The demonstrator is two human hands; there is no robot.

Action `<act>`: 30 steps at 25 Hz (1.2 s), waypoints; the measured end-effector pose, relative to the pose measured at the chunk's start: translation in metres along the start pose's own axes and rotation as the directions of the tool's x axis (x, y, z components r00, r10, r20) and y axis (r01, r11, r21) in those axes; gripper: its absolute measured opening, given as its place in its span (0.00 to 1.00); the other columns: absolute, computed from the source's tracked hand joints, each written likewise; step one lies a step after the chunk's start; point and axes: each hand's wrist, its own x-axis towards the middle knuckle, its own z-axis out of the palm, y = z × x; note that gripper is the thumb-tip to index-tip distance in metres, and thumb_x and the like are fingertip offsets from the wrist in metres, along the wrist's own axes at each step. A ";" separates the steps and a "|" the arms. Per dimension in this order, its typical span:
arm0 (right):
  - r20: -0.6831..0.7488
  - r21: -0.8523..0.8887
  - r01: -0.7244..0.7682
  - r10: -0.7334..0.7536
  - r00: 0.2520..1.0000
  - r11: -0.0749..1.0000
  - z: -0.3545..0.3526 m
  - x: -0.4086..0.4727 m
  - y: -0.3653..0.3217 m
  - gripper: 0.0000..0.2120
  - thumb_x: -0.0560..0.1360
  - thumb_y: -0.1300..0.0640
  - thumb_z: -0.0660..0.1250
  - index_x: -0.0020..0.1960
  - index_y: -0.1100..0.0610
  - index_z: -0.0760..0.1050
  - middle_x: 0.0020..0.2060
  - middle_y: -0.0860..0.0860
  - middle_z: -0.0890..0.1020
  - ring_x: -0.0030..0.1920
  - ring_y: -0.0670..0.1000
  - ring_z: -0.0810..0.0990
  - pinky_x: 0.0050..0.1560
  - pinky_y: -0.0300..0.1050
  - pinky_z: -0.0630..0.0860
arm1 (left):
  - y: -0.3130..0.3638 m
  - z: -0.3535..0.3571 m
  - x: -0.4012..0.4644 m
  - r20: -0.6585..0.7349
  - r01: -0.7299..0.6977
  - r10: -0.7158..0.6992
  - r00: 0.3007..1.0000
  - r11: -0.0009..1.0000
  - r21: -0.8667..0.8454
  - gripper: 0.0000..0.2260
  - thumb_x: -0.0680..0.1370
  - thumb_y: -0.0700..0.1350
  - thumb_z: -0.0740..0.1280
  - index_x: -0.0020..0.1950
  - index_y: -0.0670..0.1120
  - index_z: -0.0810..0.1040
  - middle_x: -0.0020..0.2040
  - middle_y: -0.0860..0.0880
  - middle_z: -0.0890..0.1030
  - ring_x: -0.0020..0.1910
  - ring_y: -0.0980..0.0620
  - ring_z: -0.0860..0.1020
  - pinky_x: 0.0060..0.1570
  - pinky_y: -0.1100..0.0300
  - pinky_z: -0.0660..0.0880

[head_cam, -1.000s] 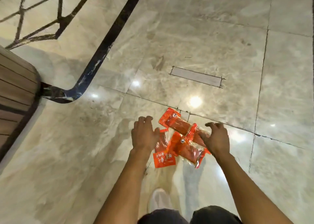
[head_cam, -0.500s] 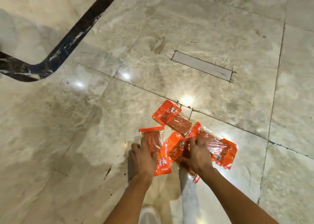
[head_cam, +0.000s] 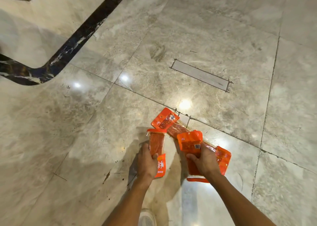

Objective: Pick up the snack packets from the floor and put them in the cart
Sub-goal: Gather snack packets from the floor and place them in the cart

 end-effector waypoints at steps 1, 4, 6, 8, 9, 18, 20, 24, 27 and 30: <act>-0.038 0.014 -0.013 0.013 0.999 1.000 -0.014 -0.007 -0.004 0.24 0.72 0.44 0.75 0.60 0.55 0.74 0.52 0.55 0.85 0.52 0.60 0.83 0.50 0.52 0.79 | 0.012 -0.008 -0.005 -0.004 -0.023 0.023 1.000 0.998 -0.055 0.15 0.79 0.43 0.68 0.66 0.47 0.71 0.59 0.46 0.80 0.58 0.44 0.80 0.50 0.54 0.74; -0.140 0.141 -0.047 0.067 0.988 0.989 -0.070 -0.038 -0.024 0.24 0.69 0.47 0.78 0.57 0.58 0.74 0.51 0.58 0.85 0.52 0.63 0.83 0.48 0.52 0.78 | 0.068 -0.046 -0.034 -0.007 -0.095 0.095 0.995 0.985 -0.145 0.12 0.81 0.41 0.66 0.62 0.46 0.69 0.56 0.46 0.81 0.51 0.47 0.81 0.43 0.57 0.73; -0.182 0.238 -0.067 0.112 0.977 0.969 -0.121 -0.070 -0.047 0.24 0.68 0.48 0.80 0.56 0.58 0.74 0.51 0.59 0.85 0.52 0.63 0.83 0.49 0.53 0.77 | 0.117 -0.081 -0.068 0.004 -0.161 0.164 0.986 0.971 -0.178 0.14 0.81 0.42 0.66 0.65 0.47 0.68 0.57 0.47 0.82 0.52 0.46 0.83 0.46 0.53 0.79; -0.217 0.296 -0.079 0.147 0.965 0.952 -0.176 -0.106 -0.071 0.26 0.68 0.48 0.80 0.57 0.58 0.73 0.53 0.59 0.85 0.53 0.64 0.82 0.51 0.55 0.79 | 0.166 -0.119 -0.108 0.005 -0.206 0.211 0.978 0.958 -0.198 0.16 0.81 0.44 0.65 0.68 0.47 0.67 0.60 0.47 0.82 0.55 0.44 0.83 0.52 0.50 0.81; -0.231 0.323 -0.091 0.171 0.958 0.942 -0.206 -0.127 -0.084 0.26 0.68 0.47 0.80 0.58 0.57 0.73 0.54 0.59 0.84 0.54 0.64 0.82 0.52 0.56 0.79 | 0.191 -0.140 -0.129 -0.004 -0.213 0.217 0.976 0.955 -0.208 0.18 0.81 0.45 0.65 0.70 0.47 0.67 0.61 0.47 0.82 0.56 0.44 0.83 0.53 0.51 0.80; -0.321 0.520 -0.057 0.257 0.912 0.852 -0.478 -0.374 -0.178 0.27 0.69 0.47 0.79 0.61 0.55 0.70 0.58 0.57 0.83 0.55 0.63 0.83 0.57 0.59 0.80 | 0.389 -0.332 -0.387 0.054 -0.246 0.280 0.958 0.907 -0.341 0.18 0.79 0.53 0.69 0.64 0.48 0.71 0.57 0.50 0.82 0.51 0.49 0.83 0.39 0.68 0.75; -0.336 0.547 -0.028 0.250 0.908 0.836 -0.525 -0.431 -0.192 0.30 0.69 0.47 0.79 0.64 0.55 0.70 0.60 0.57 0.82 0.58 0.62 0.83 0.57 0.57 0.79 | 0.419 -0.369 -0.444 0.065 -0.263 0.300 0.952 0.904 -0.337 0.19 0.78 0.56 0.70 0.64 0.49 0.70 0.57 0.51 0.81 0.49 0.52 0.83 0.36 0.73 0.73; -0.383 0.611 0.016 0.278 0.881 0.792 -0.596 -0.547 -0.206 0.34 0.68 0.48 0.80 0.68 0.56 0.69 0.63 0.57 0.81 0.60 0.62 0.81 0.62 0.59 0.78 | 0.458 -0.423 -0.544 0.070 -0.376 0.417 0.906 0.869 -0.321 0.21 0.76 0.61 0.70 0.61 0.50 0.70 0.56 0.52 0.82 0.46 0.53 0.83 0.38 0.69 0.76; -0.421 0.645 0.005 0.350 0.837 0.764 -0.622 -0.613 -0.204 0.34 0.68 0.46 0.80 0.68 0.55 0.68 0.63 0.55 0.81 0.60 0.59 0.82 0.61 0.57 0.78 | 0.479 -0.441 -0.593 0.125 -0.473 0.525 0.842 0.829 -0.299 0.20 0.77 0.59 0.70 0.61 0.49 0.71 0.54 0.52 0.83 0.42 0.56 0.82 0.36 0.69 0.74; -0.459 0.713 0.008 0.459 0.761 0.701 -0.631 -0.681 -0.189 0.31 0.68 0.48 0.80 0.64 0.53 0.70 0.59 0.53 0.82 0.57 0.56 0.82 0.59 0.55 0.78 | 0.486 -0.447 -0.643 0.186 -0.565 0.628 0.756 0.769 -0.300 0.17 0.77 0.57 0.70 0.58 0.49 0.71 0.50 0.52 0.83 0.38 0.60 0.80 0.33 0.69 0.72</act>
